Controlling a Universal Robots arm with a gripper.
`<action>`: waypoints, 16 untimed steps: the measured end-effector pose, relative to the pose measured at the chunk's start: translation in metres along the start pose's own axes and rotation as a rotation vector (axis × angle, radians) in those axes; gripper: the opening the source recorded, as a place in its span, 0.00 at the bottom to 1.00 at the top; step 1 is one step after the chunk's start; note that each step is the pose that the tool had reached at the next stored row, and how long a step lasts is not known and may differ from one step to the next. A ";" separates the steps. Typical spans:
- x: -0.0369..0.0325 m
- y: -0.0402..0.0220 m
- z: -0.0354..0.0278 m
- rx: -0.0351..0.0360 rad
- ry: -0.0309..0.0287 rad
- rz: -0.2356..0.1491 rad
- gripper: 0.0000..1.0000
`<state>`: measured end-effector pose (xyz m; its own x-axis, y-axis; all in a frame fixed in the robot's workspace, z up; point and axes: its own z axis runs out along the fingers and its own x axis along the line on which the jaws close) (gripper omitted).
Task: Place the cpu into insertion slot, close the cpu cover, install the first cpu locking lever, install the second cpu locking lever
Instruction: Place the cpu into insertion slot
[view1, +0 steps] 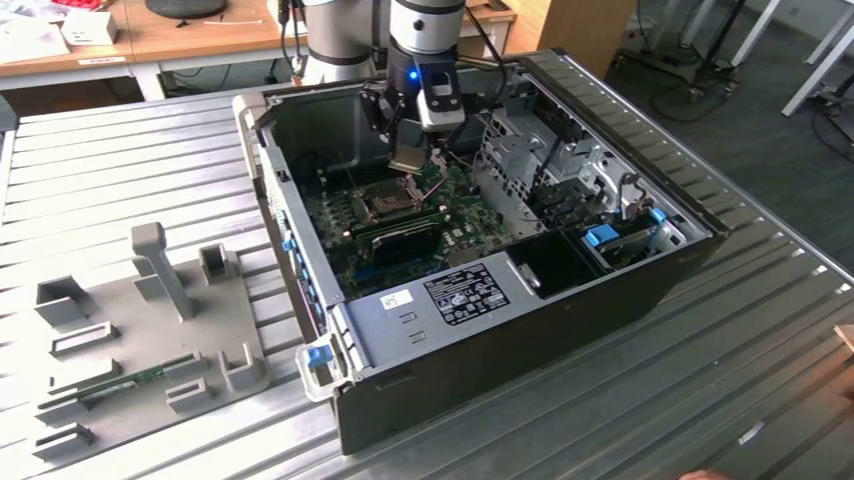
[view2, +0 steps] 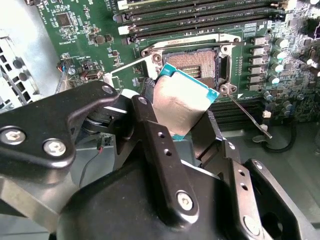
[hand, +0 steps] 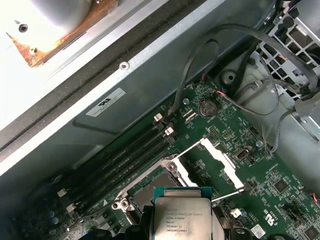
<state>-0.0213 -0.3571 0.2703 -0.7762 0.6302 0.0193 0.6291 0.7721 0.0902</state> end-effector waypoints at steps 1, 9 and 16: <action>0.0000 0.0000 0.0001 0.0001 -0.0007 0.005 0.54; 0.0000 -0.0001 0.0013 -0.0022 -0.0132 0.142 0.54; -0.0001 -0.0002 0.0019 -0.0043 -0.0226 0.247 0.54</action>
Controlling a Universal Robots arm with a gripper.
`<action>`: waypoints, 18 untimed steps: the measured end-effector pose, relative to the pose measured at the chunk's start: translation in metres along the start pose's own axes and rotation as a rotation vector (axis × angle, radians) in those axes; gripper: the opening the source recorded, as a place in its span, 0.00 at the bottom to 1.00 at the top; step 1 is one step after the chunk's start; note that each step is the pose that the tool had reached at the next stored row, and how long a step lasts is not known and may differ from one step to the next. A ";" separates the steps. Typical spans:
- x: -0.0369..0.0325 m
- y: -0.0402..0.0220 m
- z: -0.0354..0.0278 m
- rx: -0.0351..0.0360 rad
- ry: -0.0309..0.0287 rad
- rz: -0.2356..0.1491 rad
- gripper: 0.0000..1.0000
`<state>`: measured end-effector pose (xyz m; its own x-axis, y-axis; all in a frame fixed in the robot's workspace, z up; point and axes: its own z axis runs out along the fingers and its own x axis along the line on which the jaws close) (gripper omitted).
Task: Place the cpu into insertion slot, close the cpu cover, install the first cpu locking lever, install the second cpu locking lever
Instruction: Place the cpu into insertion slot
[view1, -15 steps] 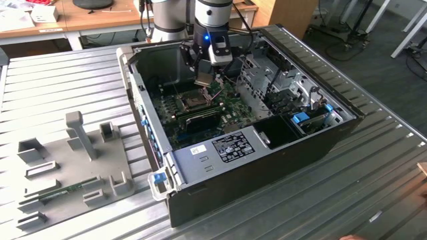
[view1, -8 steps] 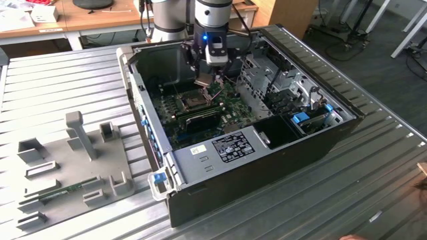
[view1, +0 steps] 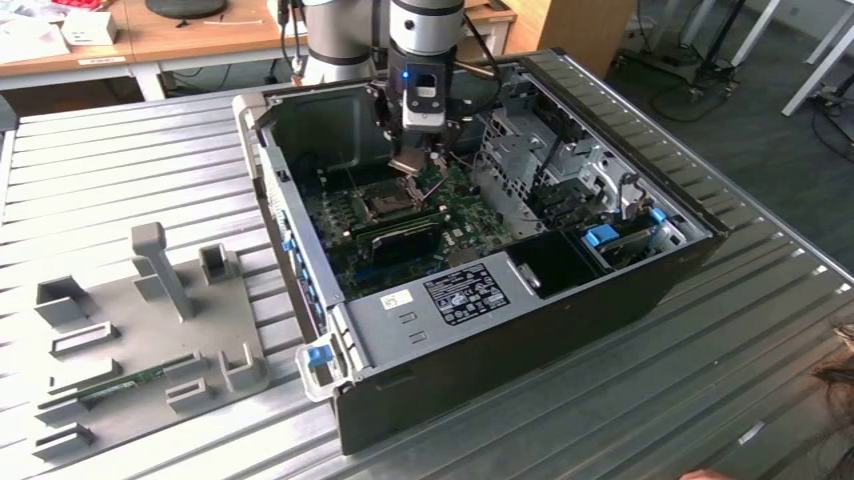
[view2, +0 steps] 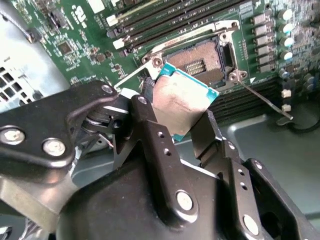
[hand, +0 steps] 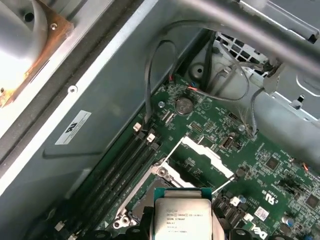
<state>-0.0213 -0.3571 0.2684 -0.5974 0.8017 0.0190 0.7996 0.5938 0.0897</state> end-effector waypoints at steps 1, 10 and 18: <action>0.0000 0.0000 0.0000 0.0001 -0.0002 0.000 0.54; 0.0016 -0.0019 -0.0002 -0.0003 -0.0005 0.001 0.54; 0.0038 -0.0043 -0.0001 -0.0005 -0.0005 0.001 0.54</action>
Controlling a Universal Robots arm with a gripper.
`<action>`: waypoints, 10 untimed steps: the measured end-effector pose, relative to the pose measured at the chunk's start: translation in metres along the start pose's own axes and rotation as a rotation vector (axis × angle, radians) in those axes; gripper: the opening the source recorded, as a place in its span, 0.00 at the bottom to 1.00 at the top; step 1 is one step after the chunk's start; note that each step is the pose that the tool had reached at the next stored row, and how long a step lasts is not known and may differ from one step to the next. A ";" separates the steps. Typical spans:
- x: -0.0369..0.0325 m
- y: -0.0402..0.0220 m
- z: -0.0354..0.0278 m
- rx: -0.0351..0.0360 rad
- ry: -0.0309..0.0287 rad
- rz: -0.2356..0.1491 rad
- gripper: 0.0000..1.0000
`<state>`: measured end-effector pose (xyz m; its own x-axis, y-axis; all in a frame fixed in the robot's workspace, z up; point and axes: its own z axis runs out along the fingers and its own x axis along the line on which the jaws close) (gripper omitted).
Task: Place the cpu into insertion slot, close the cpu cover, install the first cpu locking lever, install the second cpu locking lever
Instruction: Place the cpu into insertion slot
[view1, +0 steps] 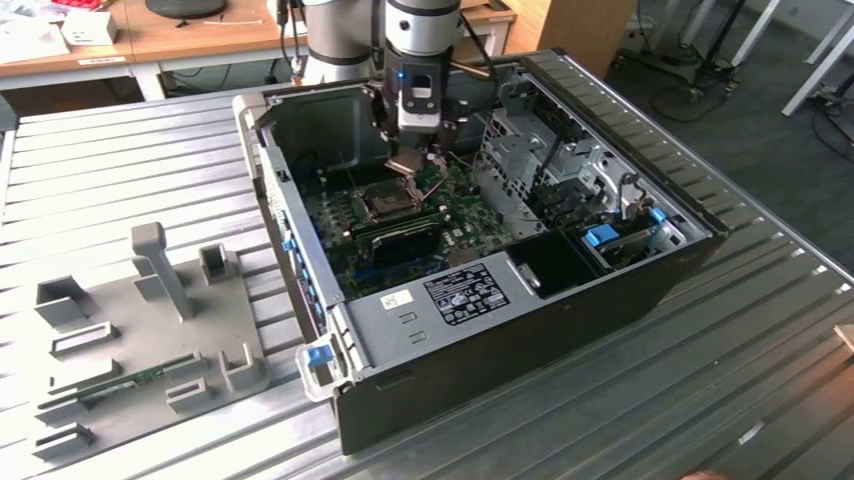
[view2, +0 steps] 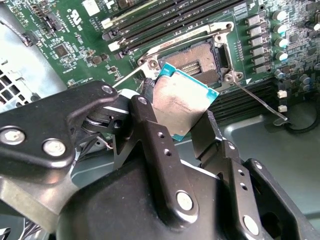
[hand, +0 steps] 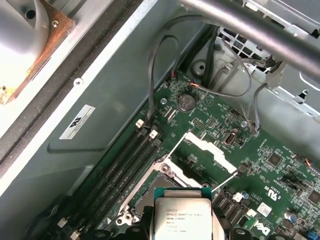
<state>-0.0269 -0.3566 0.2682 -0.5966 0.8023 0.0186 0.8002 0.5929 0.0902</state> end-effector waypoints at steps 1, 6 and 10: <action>0.0010 -0.0009 0.0000 -0.0001 -0.0001 0.000 0.54; 0.0067 -0.0048 0.0002 -0.0005 -0.0008 0.005 0.54; 0.0101 -0.0081 0.0002 -0.0008 -0.0031 0.029 0.54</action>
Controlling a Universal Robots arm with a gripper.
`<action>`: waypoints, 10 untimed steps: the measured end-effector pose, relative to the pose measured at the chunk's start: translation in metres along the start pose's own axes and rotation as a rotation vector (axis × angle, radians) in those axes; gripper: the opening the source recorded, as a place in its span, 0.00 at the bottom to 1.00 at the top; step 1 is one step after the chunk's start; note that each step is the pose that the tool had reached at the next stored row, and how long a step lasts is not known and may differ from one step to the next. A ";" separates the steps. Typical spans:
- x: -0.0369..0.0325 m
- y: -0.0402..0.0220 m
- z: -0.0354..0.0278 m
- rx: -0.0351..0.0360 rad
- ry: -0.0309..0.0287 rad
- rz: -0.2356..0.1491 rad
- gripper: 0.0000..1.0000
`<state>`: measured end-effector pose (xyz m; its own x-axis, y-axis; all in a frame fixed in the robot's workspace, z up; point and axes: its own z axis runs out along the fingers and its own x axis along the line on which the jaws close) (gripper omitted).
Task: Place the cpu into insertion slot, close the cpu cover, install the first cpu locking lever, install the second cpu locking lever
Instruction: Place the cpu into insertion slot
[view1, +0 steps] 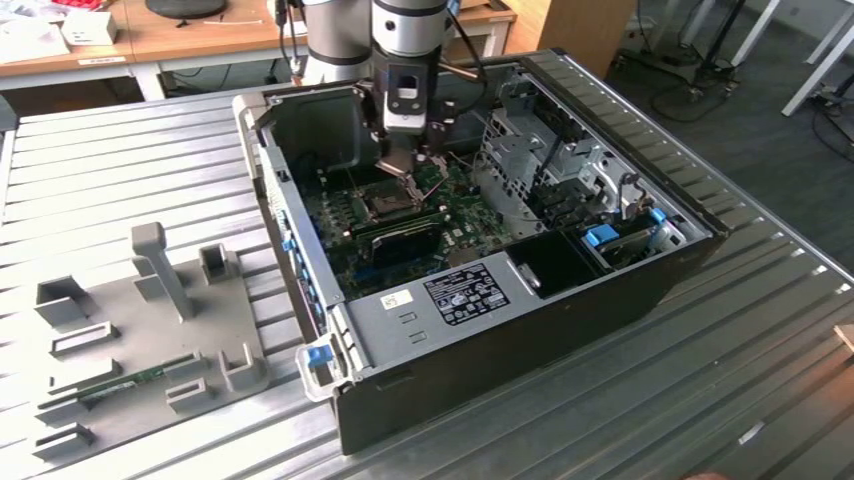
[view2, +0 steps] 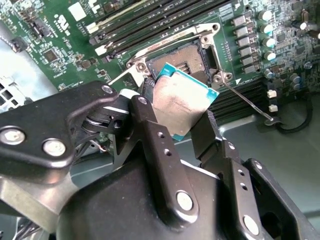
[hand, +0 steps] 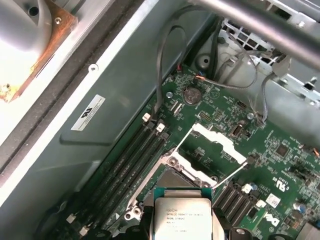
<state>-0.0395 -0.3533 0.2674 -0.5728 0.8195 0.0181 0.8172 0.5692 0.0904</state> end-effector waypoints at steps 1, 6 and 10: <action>0.0003 -0.0004 0.0001 -0.0002 -0.0011 0.012 0.54; 0.0007 -0.0010 0.0006 -0.0017 -0.0077 0.085 0.54; 0.0008 -0.0012 0.0011 -0.0029 -0.0136 0.151 0.54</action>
<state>-0.0409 -0.3533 0.2662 -0.4427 0.8965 0.0182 0.8937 0.4395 0.0905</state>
